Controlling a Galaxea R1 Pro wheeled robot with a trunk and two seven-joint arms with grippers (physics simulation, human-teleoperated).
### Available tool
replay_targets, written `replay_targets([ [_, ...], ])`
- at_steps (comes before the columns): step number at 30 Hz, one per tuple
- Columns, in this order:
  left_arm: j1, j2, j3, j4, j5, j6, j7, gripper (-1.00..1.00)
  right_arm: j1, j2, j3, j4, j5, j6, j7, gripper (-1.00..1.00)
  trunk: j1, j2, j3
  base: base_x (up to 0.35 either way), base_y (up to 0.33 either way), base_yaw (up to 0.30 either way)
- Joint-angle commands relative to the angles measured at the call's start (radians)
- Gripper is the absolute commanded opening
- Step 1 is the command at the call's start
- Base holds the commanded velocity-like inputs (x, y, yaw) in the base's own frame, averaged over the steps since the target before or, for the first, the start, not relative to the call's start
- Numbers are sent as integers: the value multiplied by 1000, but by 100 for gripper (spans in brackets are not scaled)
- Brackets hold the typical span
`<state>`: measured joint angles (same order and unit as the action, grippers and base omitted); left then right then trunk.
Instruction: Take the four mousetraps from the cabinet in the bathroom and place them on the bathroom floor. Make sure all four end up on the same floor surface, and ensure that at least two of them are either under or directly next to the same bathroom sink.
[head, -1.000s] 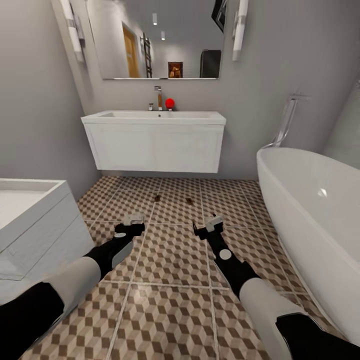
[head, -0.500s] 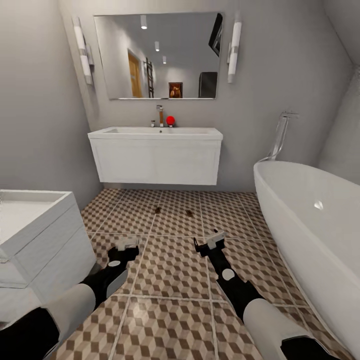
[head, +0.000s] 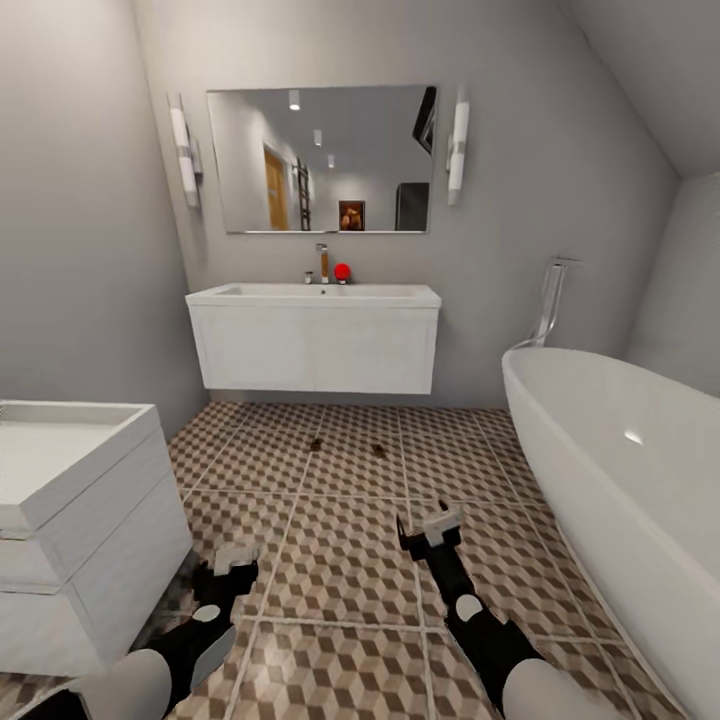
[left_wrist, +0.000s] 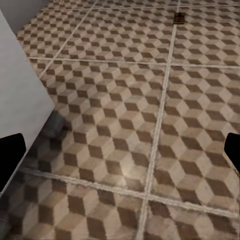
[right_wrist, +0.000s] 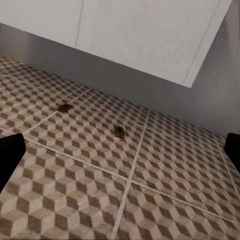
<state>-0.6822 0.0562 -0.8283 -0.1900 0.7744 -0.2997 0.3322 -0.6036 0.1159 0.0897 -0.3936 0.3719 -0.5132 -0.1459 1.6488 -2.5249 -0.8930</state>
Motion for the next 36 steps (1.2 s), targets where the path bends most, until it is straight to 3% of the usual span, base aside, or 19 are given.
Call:
replay_targets([
  [1, 18, 1, -9, 4, -2, -22, 6, 100, 14, 0, 3, 1, 10, -16, -11, 100, -1, 0, 5, 0, 0, 0],
  [9, 113, 2, -9, 26, -40, -133, 7, 100, 75, -2, 2, 1, 10, -63, -13, 100, -4, 2, 49, 0, 0, 0],
  [17, 192, -2, -9, 79, -54, -311, 7, 100, 128, -2, -4, 1, 9, -117, -14, 100, -8, 4, 93, 0, 0, 0],
  [29, 268, 0, -9, 87, -80, -386, 8, 100, 180, -10, -106, 7, 8, -143, -12, 100, -13, 6, 159, 0, 0, 0],
  [36, 276, 2, -8, 102, -84, -394, 8, 100, 199, -36, -115, 17, 9, -150, -11, 100, -16, 8, 198, 0, 0, 0],
])
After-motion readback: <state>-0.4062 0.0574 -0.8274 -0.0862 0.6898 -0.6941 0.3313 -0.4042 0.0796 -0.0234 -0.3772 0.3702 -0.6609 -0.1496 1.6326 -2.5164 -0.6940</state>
